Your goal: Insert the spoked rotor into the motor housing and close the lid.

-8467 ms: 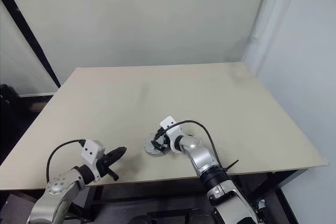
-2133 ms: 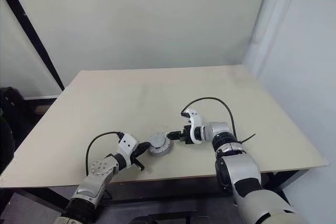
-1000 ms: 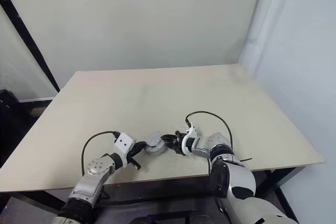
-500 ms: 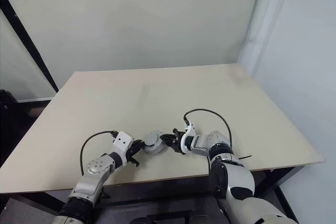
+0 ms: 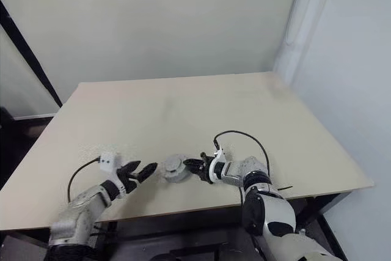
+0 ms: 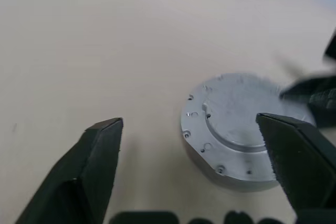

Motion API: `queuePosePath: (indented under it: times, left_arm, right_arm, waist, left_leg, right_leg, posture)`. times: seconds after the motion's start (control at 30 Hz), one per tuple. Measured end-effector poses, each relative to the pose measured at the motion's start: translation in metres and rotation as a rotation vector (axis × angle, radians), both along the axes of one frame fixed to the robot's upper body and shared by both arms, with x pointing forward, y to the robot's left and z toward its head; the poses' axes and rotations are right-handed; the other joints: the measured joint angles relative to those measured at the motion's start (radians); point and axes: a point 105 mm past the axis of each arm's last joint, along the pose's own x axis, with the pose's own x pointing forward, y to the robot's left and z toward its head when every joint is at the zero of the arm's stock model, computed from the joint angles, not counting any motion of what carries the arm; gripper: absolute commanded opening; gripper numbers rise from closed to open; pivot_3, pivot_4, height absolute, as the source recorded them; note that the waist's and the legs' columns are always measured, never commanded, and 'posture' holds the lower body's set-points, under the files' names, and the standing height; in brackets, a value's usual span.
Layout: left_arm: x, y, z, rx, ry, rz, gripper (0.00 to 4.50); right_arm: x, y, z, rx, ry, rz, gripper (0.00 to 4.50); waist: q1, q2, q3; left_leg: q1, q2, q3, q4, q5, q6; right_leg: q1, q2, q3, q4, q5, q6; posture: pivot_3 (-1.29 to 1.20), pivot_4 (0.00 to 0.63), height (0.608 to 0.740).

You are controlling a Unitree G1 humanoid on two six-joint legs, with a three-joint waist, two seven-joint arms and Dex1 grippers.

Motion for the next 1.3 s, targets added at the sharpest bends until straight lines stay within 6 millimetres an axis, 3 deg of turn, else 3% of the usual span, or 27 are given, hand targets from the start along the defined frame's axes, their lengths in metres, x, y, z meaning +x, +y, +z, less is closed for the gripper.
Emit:
queuePosePath:
  times: [0.27,0.6,0.93,1.07,1.3]
  left_arm:
    - [-0.014,0.009,0.012,-0.306,0.035,0.170,4.41]
    - [-0.021,-0.008,0.011,-0.539,0.073,0.243,4.41]
    - [-0.015,-0.022,0.021,-0.717,0.061,0.258,4.41]
    - [-0.010,-0.031,0.015,-0.760,0.090,0.249,4.41]
    - [0.005,-0.044,0.018,-0.821,0.087,0.227,4.41]
  right_arm:
    - [-0.013,0.012,0.007,0.105,0.031,0.031,1.21]
    - [-0.008,0.021,0.039,0.235,-0.044,0.018,1.21]
    - [-0.011,0.020,0.051,0.275,-0.062,0.039,1.21]
    - [-0.012,0.020,0.056,0.289,-0.070,0.050,1.21]
    - [-0.015,0.020,0.060,0.280,-0.080,0.074,1.21]
  waist:
    - [0.002,-0.003,0.002]
    - [0.011,-0.004,0.003]
    - [0.011,-0.005,0.003]
    - [0.011,-0.005,0.003]
    - [0.012,-0.005,0.003]
  left_leg:
    - [-0.015,-0.001,0.000,0.004,0.000,0.000]
    - [-0.017,-0.002,0.000,0.006,0.000,0.000]
    - [-0.018,-0.003,0.000,0.009,0.000,0.000]
    - [-0.020,-0.003,0.000,0.011,0.000,0.000]
    - [-0.021,-0.004,0.000,0.013,0.000,0.000]
  right_leg:
    - [-0.012,-0.001,0.001,0.000,0.000,0.000]
    - [-0.012,-0.001,0.000,-0.001,0.000,0.000]
    - [-0.012,0.000,-0.001,0.000,0.000,0.000]
    - [-0.012,0.000,-0.001,0.000,0.000,0.000]
    - [-0.012,0.000,-0.001,0.000,0.000,0.000]
  posture:
    - [0.00,0.000,0.740]
    - [0.00,0.000,0.740]
    - [0.00,0.000,0.740]
    - [0.00,0.000,0.740]
    - [0.00,0.000,0.740]
